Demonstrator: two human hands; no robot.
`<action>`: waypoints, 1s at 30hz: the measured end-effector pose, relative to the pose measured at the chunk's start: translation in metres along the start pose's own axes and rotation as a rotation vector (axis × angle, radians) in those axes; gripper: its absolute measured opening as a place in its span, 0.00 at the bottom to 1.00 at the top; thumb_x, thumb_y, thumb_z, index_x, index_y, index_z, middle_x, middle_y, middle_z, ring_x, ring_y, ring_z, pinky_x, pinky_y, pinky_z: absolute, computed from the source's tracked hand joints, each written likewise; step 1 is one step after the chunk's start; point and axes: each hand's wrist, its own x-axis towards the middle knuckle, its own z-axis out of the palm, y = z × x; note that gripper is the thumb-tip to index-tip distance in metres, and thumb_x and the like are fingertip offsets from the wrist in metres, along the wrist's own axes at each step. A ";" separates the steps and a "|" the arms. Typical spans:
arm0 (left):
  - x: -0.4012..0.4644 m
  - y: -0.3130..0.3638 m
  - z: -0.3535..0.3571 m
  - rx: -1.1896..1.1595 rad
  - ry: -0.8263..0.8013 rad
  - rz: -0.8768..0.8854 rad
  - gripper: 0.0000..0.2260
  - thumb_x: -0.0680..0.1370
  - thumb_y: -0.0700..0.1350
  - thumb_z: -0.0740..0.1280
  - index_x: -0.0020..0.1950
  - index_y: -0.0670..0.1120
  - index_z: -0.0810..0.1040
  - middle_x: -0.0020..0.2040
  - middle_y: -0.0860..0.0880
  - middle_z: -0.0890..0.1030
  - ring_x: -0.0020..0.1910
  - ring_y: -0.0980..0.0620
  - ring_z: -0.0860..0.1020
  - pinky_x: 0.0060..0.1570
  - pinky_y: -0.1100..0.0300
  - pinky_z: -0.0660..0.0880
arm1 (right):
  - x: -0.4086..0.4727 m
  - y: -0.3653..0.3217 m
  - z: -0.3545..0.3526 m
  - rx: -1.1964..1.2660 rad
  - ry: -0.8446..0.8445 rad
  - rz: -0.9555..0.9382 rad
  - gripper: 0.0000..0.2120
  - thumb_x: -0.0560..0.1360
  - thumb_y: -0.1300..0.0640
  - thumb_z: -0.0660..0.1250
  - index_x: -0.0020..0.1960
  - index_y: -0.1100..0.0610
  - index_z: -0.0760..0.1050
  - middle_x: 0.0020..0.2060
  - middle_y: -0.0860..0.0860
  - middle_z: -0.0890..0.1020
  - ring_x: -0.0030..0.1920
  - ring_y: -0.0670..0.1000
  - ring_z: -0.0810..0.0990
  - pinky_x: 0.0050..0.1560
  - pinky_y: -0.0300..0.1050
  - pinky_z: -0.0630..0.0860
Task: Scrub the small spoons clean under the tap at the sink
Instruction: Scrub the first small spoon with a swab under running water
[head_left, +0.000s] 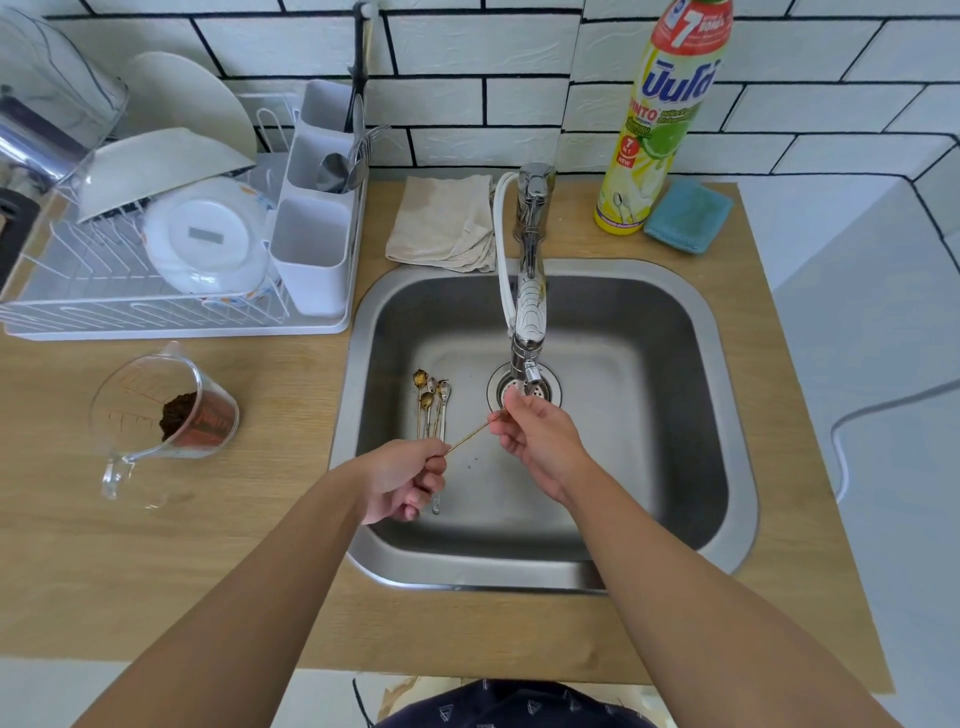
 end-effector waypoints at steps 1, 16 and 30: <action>0.002 -0.002 0.002 -0.013 0.000 -0.003 0.19 0.83 0.53 0.56 0.33 0.50 0.66 0.29 0.52 0.64 0.27 0.52 0.57 0.33 0.57 0.59 | 0.000 -0.002 0.003 -0.001 0.012 0.007 0.09 0.83 0.54 0.66 0.49 0.59 0.78 0.39 0.53 0.87 0.38 0.46 0.86 0.37 0.36 0.80; 0.046 0.056 0.083 -0.376 0.134 0.460 0.07 0.83 0.43 0.62 0.56 0.40 0.76 0.42 0.45 0.82 0.40 0.51 0.85 0.38 0.63 0.80 | -0.026 -0.042 -0.085 -0.208 0.321 -0.261 0.07 0.83 0.66 0.63 0.53 0.57 0.79 0.46 0.53 0.87 0.41 0.46 0.88 0.39 0.34 0.80; 0.047 0.057 0.088 -0.496 0.084 0.397 0.08 0.83 0.40 0.61 0.52 0.40 0.79 0.36 0.47 0.77 0.35 0.54 0.80 0.37 0.63 0.77 | -0.032 -0.034 -0.084 0.114 0.247 -0.223 0.08 0.83 0.62 0.65 0.54 0.59 0.83 0.48 0.50 0.88 0.46 0.43 0.85 0.44 0.34 0.80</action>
